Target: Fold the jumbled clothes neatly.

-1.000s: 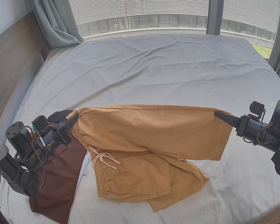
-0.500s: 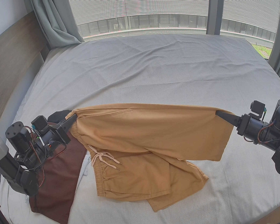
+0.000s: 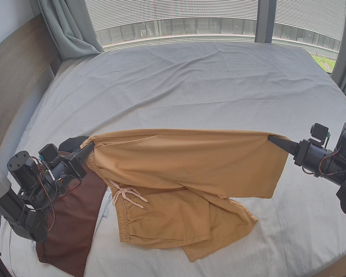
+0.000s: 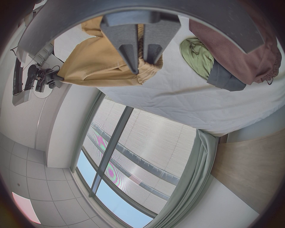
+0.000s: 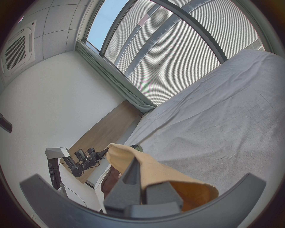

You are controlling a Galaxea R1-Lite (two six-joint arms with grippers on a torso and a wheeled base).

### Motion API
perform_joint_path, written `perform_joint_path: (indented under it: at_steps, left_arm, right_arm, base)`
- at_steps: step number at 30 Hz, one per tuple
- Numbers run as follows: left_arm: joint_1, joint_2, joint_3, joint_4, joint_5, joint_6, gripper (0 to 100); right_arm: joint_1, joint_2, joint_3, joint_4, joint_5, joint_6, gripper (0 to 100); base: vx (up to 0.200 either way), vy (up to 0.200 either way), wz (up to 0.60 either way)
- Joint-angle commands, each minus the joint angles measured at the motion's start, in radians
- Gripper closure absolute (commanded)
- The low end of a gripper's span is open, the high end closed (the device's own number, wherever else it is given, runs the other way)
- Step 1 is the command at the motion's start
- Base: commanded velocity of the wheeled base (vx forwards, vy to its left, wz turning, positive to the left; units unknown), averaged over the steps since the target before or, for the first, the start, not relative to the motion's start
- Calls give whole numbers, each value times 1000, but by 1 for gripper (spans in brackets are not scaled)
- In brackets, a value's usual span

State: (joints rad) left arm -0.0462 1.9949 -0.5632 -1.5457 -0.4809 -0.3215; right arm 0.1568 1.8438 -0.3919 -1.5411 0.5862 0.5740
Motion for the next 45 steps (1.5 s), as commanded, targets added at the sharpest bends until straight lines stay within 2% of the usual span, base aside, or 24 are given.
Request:
perform_joint_path:
  at_steps: [1,26,45]
  left_arm:
    - [2,8,-4,-1,2,1,100]
    - [-17,-8,-17,-1,5,-5,100]
    - [-17,102,-109,-2,28,-31,100]
  right_arm:
    - [-8,2,-1,-1,0,-2,100]
    - [3,11,-18,-1,0,-2,100]
    - [-5,201,-240,1,6,9,100]
  base:
    - [0,0,0]
    - [0,0,0]
    - [0,0,0]
